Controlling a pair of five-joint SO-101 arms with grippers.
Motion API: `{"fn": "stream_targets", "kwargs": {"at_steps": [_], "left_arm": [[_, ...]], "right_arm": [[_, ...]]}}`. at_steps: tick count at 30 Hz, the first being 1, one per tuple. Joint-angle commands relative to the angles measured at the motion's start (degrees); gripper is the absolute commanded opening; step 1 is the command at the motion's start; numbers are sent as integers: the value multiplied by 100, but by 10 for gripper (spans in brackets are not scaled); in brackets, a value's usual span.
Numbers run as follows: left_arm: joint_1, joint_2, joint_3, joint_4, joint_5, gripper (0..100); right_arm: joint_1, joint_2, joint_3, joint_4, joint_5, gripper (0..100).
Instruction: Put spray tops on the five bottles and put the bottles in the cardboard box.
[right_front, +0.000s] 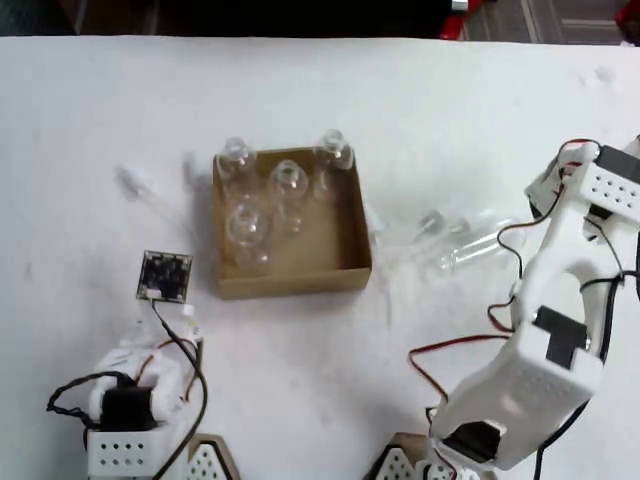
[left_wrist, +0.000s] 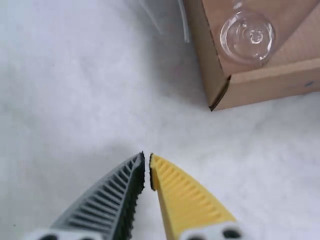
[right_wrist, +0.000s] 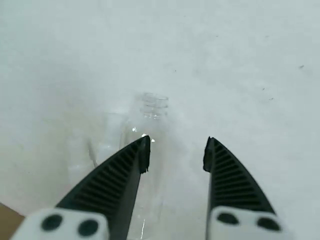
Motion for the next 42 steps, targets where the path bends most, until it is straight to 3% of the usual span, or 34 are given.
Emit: {"fn": "stream_targets", "kwargs": {"at_steps": [1,17,25,42], "left_arm": [[-66,-48,-18,-88,53,23],[-66,-48,-18,-88,70,23],[-66,-48,-18,-88,53,23],[-66,-48,-18,-88,53,23]], "right_arm": [[75,198,-290,-119,-53,152],[-119,585,-255,-963,-44,154],[-365,760,-255,-1112,-44,155],[-207,1024,-193,-1112,-44,152]]}}
